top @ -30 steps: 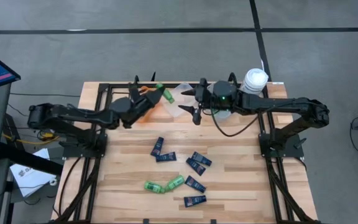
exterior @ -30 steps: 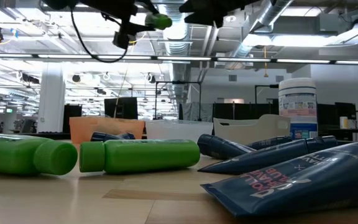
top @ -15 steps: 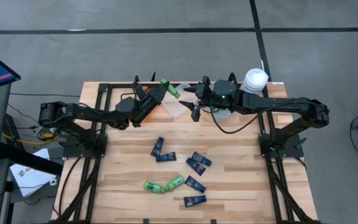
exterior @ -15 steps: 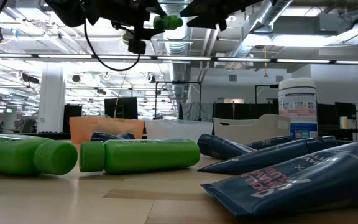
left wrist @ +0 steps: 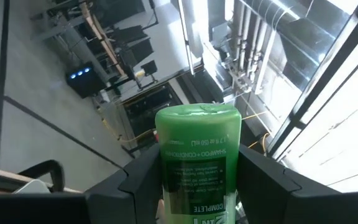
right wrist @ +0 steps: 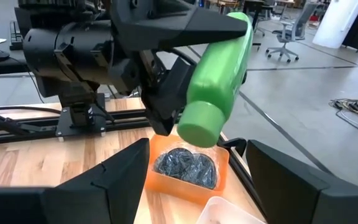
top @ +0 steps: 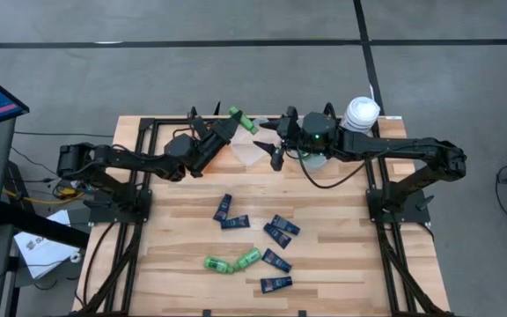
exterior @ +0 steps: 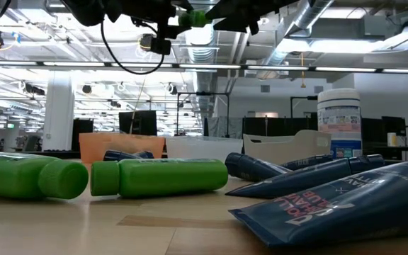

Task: Pick & Place Travel size toiletries
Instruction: Put the green shampoo into the gray bin

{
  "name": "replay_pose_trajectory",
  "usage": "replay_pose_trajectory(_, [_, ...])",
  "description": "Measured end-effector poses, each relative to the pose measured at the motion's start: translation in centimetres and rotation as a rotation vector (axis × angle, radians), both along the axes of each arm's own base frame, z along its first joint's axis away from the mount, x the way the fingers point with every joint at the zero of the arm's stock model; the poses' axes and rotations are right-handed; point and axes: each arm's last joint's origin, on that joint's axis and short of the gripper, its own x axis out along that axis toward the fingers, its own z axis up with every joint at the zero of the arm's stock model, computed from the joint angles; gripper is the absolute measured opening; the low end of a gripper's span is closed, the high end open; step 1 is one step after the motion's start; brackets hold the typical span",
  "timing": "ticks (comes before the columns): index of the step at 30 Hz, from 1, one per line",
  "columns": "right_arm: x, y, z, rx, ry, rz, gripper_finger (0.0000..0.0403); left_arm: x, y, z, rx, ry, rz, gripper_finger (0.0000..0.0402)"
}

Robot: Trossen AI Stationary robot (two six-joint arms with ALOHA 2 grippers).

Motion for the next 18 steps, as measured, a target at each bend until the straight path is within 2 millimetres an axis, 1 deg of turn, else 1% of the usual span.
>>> replay_pose_trajectory(10, [-0.04,-0.64,0.5,-0.02,-0.048,-0.017,0.026,0.34,-0.04,-0.48,-0.008,0.01,-0.004,0.0172])
replay_pose_trajectory(18, [-0.06,-0.86,0.61,-0.021,-0.061,-0.024,0.026,0.36,0.0,-0.17,-0.004,0.001,-0.002,0.0172])
